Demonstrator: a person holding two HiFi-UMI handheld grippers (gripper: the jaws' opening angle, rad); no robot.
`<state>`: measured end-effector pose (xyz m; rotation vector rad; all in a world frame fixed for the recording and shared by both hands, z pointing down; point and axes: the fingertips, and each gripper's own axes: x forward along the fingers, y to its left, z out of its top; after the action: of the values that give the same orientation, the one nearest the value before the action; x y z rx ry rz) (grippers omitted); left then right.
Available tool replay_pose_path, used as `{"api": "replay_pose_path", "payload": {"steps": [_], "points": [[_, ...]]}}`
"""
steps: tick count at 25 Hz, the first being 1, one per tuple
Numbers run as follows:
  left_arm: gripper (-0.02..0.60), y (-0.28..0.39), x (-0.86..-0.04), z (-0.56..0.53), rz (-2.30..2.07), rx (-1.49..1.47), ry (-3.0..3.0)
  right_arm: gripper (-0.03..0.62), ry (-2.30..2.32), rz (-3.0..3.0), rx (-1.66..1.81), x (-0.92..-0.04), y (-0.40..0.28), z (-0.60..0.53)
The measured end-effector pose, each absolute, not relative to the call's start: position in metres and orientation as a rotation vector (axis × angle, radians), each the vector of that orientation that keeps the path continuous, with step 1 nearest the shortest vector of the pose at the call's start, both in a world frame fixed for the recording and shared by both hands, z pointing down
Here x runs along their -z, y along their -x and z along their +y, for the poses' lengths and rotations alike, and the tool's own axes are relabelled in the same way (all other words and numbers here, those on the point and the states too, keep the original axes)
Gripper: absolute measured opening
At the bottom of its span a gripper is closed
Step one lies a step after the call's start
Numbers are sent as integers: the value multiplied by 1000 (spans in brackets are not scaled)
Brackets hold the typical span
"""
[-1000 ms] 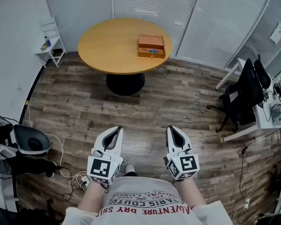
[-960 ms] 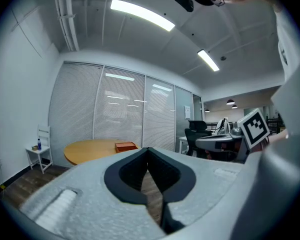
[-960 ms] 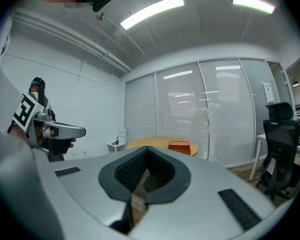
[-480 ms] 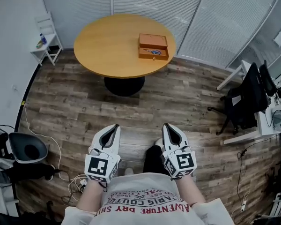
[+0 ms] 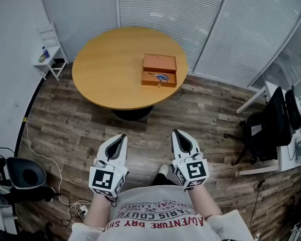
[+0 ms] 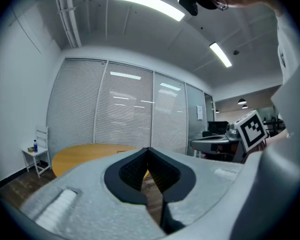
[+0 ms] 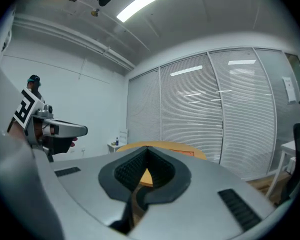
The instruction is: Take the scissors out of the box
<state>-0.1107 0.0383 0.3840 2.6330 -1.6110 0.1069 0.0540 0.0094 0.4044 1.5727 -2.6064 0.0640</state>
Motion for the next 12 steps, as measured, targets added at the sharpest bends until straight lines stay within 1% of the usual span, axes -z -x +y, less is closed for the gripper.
{"api": "replay_pose_path", "payload": {"steps": [7,12], "points": [[9,40,-384,-63,-1663,-110,-2603,8,-1528,-2599,-78,-407,-131,-94],[9,6,-396,-112,-1685,-133,-2556,8,-1481,-2601,-96,-418,-166,-143]]}}
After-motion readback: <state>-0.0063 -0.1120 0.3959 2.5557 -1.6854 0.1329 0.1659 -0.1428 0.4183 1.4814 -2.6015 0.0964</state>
